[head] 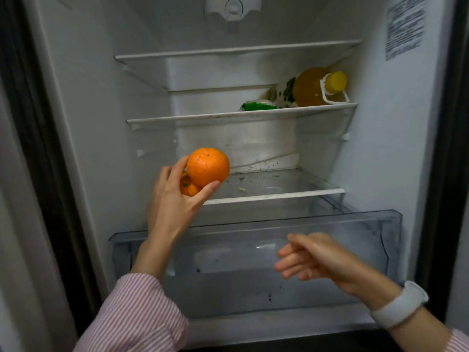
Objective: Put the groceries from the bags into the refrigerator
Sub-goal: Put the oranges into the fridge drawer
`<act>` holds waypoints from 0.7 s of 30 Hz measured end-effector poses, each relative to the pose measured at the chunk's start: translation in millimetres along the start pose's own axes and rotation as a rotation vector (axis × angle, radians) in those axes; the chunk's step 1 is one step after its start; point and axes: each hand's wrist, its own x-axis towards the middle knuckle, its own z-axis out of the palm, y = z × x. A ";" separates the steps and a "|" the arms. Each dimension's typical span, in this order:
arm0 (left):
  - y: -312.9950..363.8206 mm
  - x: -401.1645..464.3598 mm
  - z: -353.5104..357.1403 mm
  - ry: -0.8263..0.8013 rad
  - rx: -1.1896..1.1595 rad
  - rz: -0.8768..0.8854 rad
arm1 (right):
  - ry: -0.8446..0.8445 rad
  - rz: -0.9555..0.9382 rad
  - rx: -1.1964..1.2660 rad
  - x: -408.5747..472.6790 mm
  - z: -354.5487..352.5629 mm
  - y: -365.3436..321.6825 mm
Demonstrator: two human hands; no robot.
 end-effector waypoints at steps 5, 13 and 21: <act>3.3 0.7 11.4 -0.051 -0.025 0.008 | -0.031 -0.229 -0.161 -14.7 -3.3 -27.2; 16.8 8.5 19.4 -0.164 0.129 0.131 | -0.029 -0.642 -0.161 32.7 15.9 -82.4; 15.1 19.0 29.2 -0.417 0.190 0.146 | 0.025 -0.504 -0.254 73.6 10.1 -90.6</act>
